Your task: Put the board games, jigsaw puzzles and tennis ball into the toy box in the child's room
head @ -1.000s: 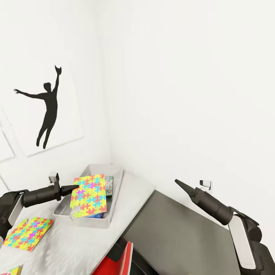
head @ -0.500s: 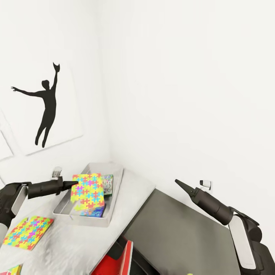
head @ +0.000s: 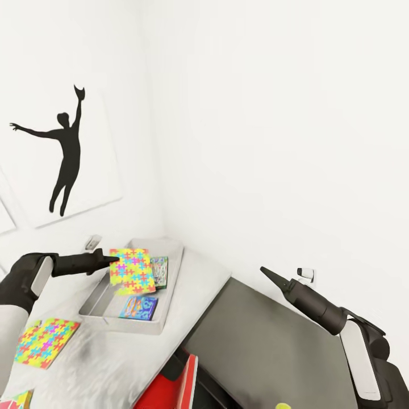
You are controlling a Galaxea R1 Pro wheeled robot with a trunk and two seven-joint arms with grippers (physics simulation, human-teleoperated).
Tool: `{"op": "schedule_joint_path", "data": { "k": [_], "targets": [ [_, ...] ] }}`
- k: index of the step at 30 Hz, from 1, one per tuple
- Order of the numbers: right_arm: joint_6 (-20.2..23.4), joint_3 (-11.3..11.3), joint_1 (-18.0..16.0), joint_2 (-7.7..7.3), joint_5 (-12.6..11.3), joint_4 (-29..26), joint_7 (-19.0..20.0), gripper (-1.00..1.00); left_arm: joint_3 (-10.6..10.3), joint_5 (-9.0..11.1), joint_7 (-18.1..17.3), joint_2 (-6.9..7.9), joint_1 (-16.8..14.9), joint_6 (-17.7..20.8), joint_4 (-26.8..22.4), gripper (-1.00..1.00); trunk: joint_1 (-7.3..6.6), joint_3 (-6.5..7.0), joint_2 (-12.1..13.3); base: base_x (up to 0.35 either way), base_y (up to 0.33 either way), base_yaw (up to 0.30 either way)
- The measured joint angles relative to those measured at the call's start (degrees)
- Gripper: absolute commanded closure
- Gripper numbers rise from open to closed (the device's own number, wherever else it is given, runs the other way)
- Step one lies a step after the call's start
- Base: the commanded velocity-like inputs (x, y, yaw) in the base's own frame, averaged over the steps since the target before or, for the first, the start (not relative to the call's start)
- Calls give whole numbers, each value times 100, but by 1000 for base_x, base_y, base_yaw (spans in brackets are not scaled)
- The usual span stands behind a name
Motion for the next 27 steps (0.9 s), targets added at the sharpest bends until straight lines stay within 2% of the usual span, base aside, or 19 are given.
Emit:
{"op": "schedule_joint_path", "data": {
  "k": [3,9,12,14,17,21,27],
  "targets": [
    [0,0,0,0,0,0,0,-100,-14,-64,92,-116,-14,-79,2,100,0,-28,0,0,0,0],
    [0,0,0,0,0,0,0,-100,-44,-196,123,-178,-19,-422,6,100,0,-84,0,0,0,0],
    [0,0,0,0,-1,0,4,-100,-291,-250,167,-181,-19,-557,10,100,0,-112,0,0,0,0],
    [1,-15,0,0,-4,0,4,-100,-579,-325,230,-183,-20,-635,12,100,0,-131,0,0,0,0],
    [6,-70,0,0,-8,0,7,-100,-795,-366,284,-187,-20,-734,12,100,0,-159,0,0,0,0],
    [8,-105,0,0,-8,0,8,-100,-881,-383,312,-182,-20,-785,13,100,0,-196,-1,0,0,0],
    [8,-113,0,0,-9,0,9,-100,-903,-385,319,-185,-20,-913,13,100,0,-253,-1,0,0,0]
  ]
}}
